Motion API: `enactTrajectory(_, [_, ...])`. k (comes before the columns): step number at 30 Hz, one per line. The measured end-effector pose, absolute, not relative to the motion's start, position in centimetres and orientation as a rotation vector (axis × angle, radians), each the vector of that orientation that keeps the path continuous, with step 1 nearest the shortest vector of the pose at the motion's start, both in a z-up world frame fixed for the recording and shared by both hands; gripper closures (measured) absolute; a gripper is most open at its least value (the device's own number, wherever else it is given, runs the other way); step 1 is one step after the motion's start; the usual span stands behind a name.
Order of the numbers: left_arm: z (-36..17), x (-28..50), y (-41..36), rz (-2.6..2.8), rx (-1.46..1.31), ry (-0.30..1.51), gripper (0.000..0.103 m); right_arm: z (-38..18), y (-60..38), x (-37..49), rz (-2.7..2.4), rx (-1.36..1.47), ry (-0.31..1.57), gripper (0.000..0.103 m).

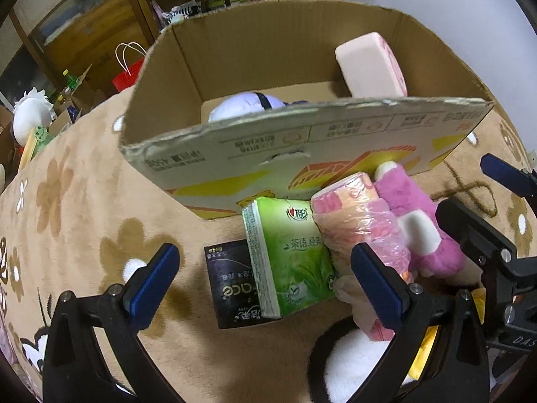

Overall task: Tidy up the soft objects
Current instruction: 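Reach the left tool to the green tissue pack while the right tool approaches the pink bunny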

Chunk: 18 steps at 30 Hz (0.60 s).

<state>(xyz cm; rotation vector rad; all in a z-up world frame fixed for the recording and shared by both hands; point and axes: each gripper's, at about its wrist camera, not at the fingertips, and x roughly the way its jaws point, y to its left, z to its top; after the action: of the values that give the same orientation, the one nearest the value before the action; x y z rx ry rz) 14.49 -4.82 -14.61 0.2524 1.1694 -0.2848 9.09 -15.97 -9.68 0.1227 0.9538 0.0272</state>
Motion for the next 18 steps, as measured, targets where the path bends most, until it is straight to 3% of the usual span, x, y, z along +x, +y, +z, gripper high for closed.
enactTrajectory(12, [-15.7,14.5,-5.7,-0.301,0.288,1.165,0.011,-11.8,-16.6,10.0,0.066,0.188,1.024,0.019])
enactTrajectory(18, [-15.6,13.9,-6.7,-0.321,0.327,1.142,0.026,-12.0,-16.9,10.2,0.074,0.192,1.040,0.029])
